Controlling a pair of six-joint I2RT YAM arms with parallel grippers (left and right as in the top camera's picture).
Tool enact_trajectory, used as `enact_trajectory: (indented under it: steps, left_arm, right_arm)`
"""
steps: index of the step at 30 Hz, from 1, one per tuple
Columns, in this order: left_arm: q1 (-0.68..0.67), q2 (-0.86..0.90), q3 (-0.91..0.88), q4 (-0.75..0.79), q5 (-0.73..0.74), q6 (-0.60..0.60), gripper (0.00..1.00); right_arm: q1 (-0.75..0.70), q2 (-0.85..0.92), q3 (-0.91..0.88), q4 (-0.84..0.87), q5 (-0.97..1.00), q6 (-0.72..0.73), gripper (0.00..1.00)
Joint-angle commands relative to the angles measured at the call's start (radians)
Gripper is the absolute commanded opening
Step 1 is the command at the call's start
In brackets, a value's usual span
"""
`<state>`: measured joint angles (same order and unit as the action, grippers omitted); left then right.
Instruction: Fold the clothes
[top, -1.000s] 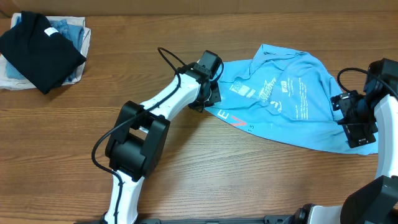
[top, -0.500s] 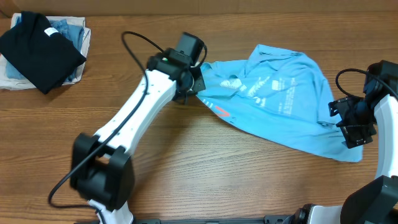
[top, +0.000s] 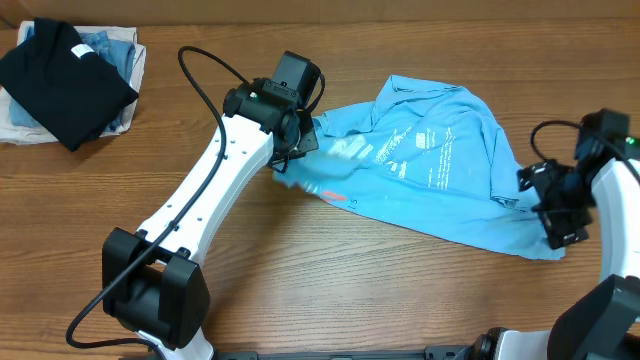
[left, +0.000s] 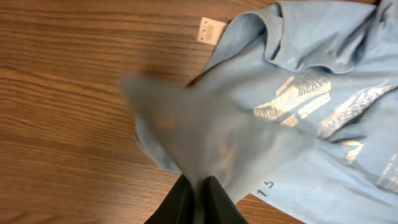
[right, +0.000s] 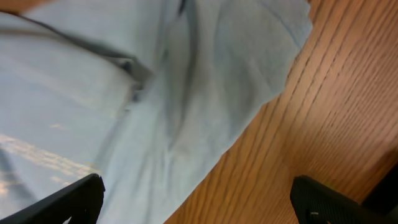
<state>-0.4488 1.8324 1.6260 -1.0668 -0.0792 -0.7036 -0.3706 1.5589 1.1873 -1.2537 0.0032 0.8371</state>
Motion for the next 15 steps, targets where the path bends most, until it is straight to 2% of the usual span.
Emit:
enact_trajectory:
  steps: [1, 7, 15]
  left_arm:
    - [0.011, 0.026, 0.012, -0.010, -0.036, 0.001, 0.11]
    - [0.011, 0.081, 0.012, -0.010, -0.035, 0.001, 0.11]
    - [0.011, 0.177, 0.012, 0.007, -0.032, 0.001, 0.12]
  right_arm:
    - [0.003, 0.003, -0.098, 0.058, -0.019, 0.011, 1.00]
    - [0.003, 0.003, -0.213, 0.190, -0.089, 0.003, 0.99]
    - [0.003, 0.003, -0.219, 0.284, -0.098, -0.035, 0.99]
